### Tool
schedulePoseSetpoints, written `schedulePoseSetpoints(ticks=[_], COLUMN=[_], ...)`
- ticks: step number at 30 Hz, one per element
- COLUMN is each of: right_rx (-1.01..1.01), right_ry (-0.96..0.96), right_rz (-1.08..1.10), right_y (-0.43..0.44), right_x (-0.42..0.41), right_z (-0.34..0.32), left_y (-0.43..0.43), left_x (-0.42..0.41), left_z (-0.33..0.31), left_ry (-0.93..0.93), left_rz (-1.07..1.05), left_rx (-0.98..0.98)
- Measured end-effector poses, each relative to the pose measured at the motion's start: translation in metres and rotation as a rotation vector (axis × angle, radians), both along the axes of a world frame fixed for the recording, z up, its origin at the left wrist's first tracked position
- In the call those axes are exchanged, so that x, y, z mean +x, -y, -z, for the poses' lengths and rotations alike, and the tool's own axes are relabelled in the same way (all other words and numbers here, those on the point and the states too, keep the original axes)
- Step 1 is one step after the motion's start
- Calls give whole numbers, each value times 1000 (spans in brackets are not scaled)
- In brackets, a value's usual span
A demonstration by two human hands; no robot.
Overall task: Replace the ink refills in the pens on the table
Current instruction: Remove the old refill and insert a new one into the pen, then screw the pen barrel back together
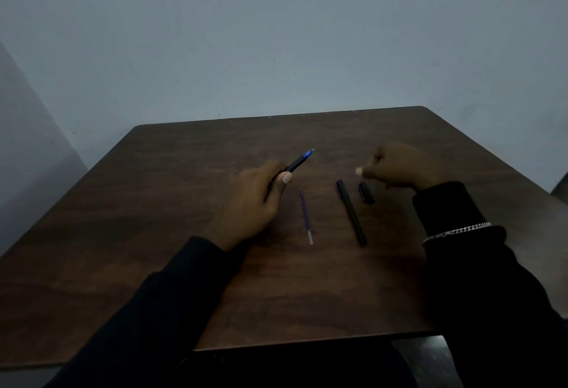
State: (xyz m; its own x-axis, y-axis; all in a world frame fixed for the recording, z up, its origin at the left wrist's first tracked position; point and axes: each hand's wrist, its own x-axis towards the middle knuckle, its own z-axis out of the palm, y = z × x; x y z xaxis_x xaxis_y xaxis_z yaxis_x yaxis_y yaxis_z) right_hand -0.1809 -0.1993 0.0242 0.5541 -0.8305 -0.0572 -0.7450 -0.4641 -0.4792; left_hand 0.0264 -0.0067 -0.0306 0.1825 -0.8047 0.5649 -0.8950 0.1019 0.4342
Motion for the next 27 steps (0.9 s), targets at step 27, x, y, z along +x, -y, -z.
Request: schedulePoseSetpoints(ticks=[27], right_rx=[540], right_ry=[1071], right_rz=[-205], right_y=[-40], right_x=[20], right_z=[-13], left_y=[1], left_x=[-2], left_z=[-2], left_ry=[-28], left_rz=[1], left_rx=[81])
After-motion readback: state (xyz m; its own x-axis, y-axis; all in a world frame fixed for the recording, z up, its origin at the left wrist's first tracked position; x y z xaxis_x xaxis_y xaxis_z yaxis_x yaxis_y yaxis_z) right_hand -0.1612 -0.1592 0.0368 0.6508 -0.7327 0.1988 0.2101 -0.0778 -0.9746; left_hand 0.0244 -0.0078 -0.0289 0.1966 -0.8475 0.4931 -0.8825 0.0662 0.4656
